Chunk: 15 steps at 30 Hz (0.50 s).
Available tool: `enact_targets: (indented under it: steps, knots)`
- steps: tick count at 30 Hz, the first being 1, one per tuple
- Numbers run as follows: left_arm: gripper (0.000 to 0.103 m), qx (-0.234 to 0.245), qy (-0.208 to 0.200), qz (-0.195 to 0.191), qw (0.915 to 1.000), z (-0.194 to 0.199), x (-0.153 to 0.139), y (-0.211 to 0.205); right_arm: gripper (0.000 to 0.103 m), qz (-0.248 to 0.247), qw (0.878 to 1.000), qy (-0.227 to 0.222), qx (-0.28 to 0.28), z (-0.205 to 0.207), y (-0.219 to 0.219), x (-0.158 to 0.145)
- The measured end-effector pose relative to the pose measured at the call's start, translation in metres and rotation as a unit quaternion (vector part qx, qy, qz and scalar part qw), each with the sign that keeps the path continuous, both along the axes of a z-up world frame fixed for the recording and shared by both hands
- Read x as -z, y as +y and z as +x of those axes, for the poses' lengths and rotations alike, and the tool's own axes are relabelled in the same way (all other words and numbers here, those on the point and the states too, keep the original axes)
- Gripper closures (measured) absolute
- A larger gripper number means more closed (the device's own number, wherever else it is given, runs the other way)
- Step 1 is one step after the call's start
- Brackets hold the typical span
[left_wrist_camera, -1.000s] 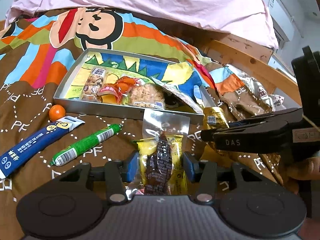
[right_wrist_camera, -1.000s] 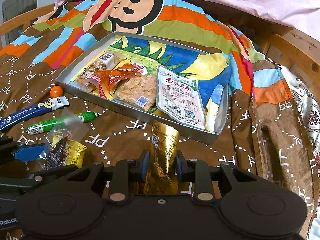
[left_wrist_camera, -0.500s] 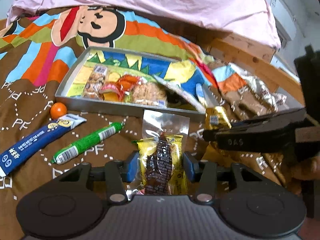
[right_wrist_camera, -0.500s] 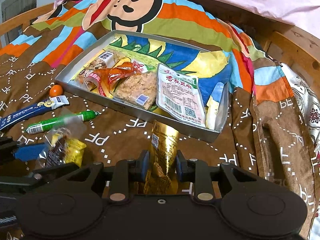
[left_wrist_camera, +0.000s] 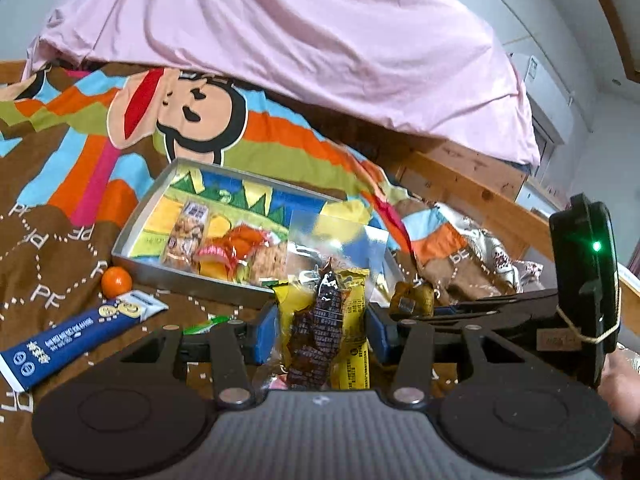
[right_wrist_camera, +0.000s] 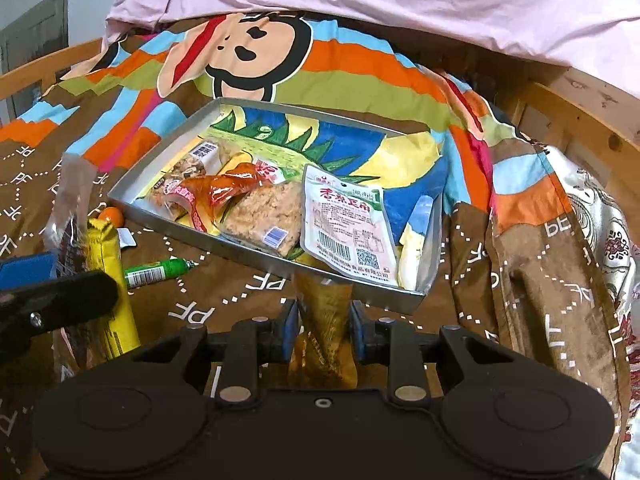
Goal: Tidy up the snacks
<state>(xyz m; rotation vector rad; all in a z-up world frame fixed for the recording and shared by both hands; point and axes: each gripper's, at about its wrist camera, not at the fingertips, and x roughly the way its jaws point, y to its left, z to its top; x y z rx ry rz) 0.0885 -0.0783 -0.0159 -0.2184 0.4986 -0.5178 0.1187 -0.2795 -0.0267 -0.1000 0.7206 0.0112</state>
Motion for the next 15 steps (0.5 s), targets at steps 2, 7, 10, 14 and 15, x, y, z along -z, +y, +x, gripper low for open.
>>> enact_targets:
  steps: [2, 7, 10, 14, 15]
  knots:
    - [0.052, 0.001, -0.005, -0.003, 1.0, 0.0, -0.002, 0.001, 0.074, 0.0, 1.0, -0.002, -0.001, 0.0, 0.001, 0.0]
    - [0.052, 0.004, -0.026, -0.009, 0.9996, -0.005, -0.009, 0.001, 0.074, 0.001, 1.0, -0.004, 0.0, -0.001, 0.001, -0.001]
    - [0.052, 0.005, -0.032, -0.006, 0.9994, -0.006, -0.011, 0.0, 0.074, 0.002, 1.0, -0.01, 0.001, -0.001, 0.001, -0.003]
    - [0.052, 0.006, -0.039, -0.004, 0.9992, -0.007, -0.013, 0.0, 0.074, 0.007, 1.0, -0.028, 0.002, -0.004, 0.0, -0.008]
    - [0.052, 0.006, -0.041, -0.002, 0.9991, -0.008, -0.014, 0.0, 0.074, 0.009, 0.999, -0.032, 0.001, -0.004, -0.001, -0.009]
